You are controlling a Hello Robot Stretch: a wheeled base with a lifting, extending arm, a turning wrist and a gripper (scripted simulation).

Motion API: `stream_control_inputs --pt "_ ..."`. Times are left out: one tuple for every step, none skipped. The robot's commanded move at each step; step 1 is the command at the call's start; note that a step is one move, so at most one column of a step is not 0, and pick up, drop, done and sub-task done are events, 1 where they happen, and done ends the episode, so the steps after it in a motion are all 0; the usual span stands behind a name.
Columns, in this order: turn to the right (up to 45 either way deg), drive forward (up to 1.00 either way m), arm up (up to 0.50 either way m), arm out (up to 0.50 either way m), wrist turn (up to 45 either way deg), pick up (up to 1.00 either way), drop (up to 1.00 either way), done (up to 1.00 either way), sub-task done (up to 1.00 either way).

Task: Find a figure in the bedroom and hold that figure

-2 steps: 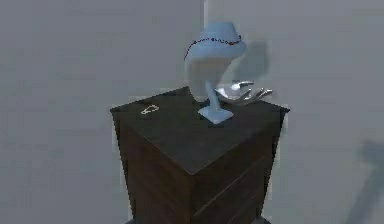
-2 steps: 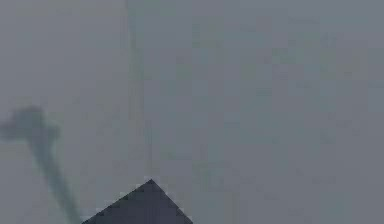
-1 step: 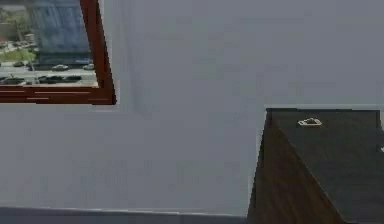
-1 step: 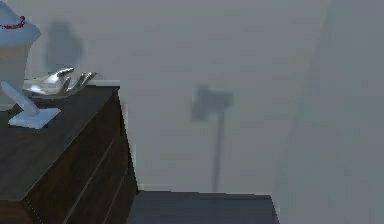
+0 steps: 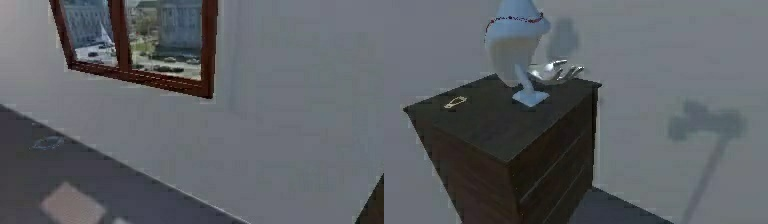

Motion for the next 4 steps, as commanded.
stream_control_inputs --pt "45.0 0.00 0.00 0.00 0.0 0.00 0.00 0.00 0.00" --pt "45.0 0.00 0.00 0.00 0.0 0.00 0.00 0.00 0.00" --pt "9.0 0.00 0.00 0.00 0.0 0.00 0.00 0.00 0.00" --pt "0.0 0.55 0.00 0.00 0.0 0.00 0.00 0.00 0.00"
